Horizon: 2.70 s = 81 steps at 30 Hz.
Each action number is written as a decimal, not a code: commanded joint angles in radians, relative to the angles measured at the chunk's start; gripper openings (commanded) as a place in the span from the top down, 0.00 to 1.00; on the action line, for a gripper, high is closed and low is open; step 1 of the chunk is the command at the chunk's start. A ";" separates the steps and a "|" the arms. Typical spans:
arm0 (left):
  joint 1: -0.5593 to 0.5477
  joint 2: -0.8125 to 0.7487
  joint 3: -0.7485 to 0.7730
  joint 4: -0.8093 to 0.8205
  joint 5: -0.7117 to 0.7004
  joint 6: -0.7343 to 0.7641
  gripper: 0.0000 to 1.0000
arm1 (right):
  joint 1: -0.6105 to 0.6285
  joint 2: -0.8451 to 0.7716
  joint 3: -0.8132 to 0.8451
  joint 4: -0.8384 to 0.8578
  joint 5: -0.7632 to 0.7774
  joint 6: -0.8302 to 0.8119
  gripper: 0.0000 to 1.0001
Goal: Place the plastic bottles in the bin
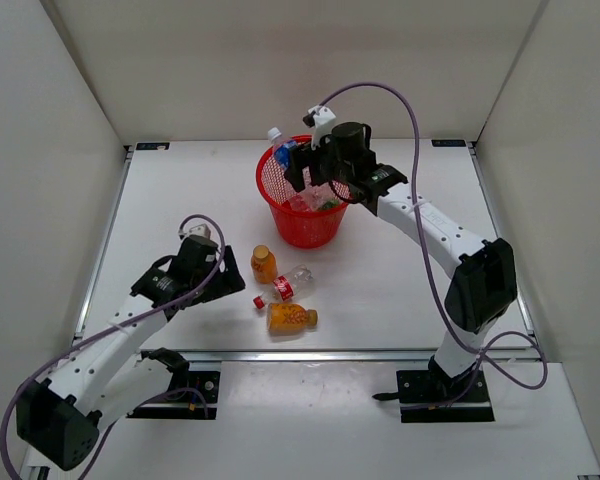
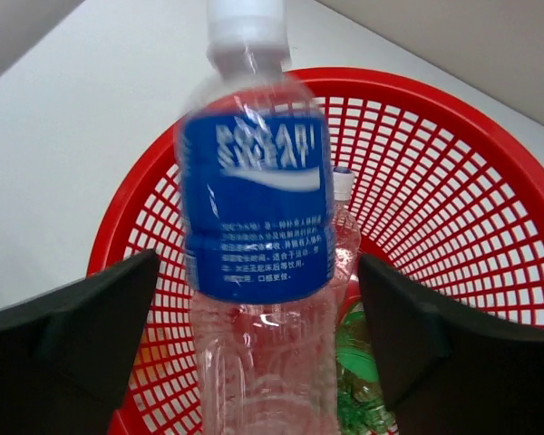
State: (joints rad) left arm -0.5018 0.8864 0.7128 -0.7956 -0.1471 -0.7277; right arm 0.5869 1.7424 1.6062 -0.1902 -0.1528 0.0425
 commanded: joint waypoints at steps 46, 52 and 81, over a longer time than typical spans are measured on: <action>-0.101 0.444 0.378 0.254 -0.265 0.217 0.55 | -0.527 -0.929 -0.716 -0.242 0.056 0.122 0.04; -0.112 0.422 0.677 0.168 -0.390 0.296 0.53 | -0.486 -0.928 -0.779 -0.331 0.131 0.086 0.04; -0.184 0.590 0.975 0.131 -0.332 0.294 0.01 | 0.115 -0.847 -0.945 -0.190 0.179 0.007 0.05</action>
State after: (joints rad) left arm -0.6788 1.5860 1.7405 -0.6239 -0.4770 -0.4065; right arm 0.6430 0.8772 0.6727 -0.4709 0.0338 0.1215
